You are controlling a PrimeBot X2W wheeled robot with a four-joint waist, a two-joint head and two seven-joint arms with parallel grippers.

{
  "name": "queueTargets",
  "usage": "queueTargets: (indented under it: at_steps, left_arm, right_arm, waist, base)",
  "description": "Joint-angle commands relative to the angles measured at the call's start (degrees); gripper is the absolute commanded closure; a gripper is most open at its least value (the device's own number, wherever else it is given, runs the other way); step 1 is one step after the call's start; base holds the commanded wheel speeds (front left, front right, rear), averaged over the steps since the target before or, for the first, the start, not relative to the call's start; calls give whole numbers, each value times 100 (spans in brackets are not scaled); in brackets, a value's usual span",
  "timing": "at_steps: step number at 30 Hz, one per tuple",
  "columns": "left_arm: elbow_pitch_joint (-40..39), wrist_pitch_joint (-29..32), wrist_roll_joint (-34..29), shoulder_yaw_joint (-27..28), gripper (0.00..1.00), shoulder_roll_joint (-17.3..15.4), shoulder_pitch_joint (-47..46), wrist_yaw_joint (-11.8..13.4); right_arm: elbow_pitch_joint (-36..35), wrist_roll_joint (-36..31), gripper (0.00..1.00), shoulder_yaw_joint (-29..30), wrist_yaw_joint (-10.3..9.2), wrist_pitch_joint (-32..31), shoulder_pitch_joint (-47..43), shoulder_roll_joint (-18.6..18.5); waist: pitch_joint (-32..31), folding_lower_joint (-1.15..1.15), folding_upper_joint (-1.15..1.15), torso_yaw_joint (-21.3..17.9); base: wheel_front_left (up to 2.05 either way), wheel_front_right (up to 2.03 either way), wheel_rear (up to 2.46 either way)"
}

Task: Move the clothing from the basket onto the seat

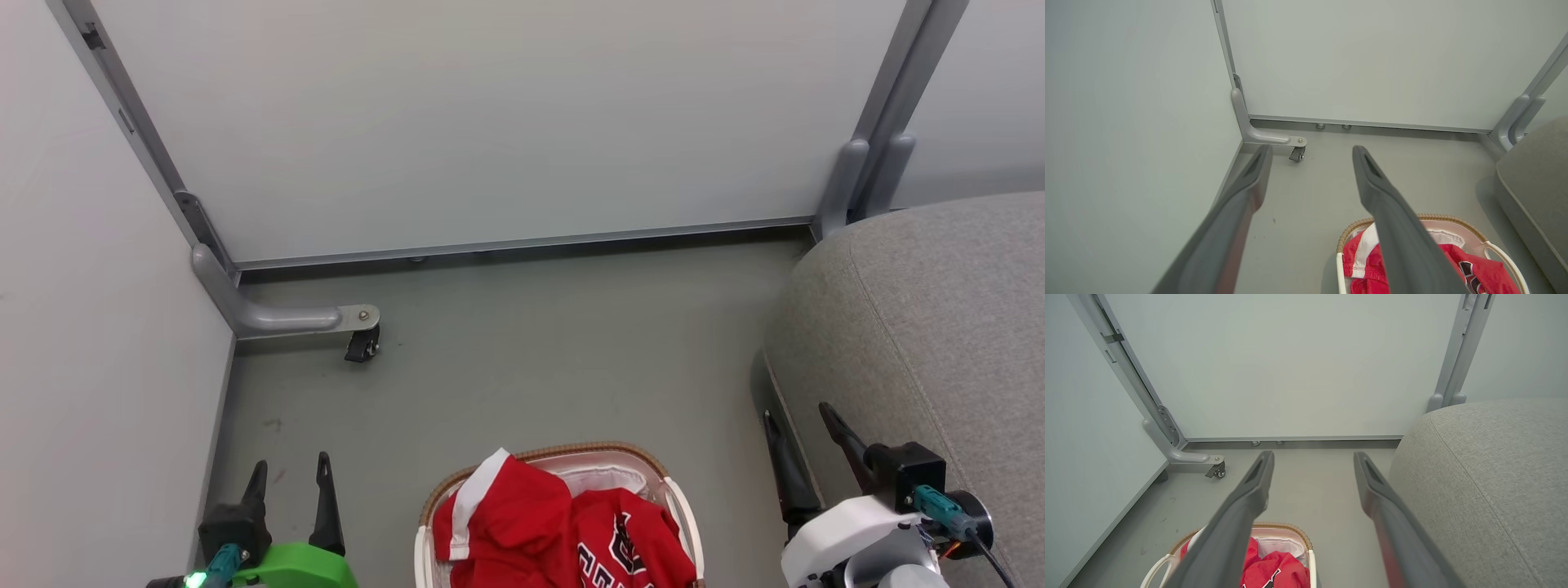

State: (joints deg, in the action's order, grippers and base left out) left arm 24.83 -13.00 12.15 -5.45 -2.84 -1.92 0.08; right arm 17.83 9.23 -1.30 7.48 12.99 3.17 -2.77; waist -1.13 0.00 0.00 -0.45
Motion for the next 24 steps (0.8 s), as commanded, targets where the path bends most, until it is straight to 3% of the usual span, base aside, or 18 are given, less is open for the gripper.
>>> queueTargets:
  at_steps: [1,10,24]
  left_arm:
    - [12,-51,-153,-7,0,-9,29,29]
    - [97,-139,-373,-274,0,-12,-232,-65]
    - [805,-224,-674,-615,0,-19,-1594,-405]
  right_arm:
    - [-5,-118,0,-26,2,52,17,-20]
    - [-190,-422,0,-122,1,142,267,-23]
    - [-705,-512,0,-364,0,228,1198,-26]
  waist:
    - [24,0,0,-19]
    - [441,0,0,-218]
    - [2131,0,0,-943]
  base:
    - [0,0,0]
    - [0,0,0]
    - [0,0,0]
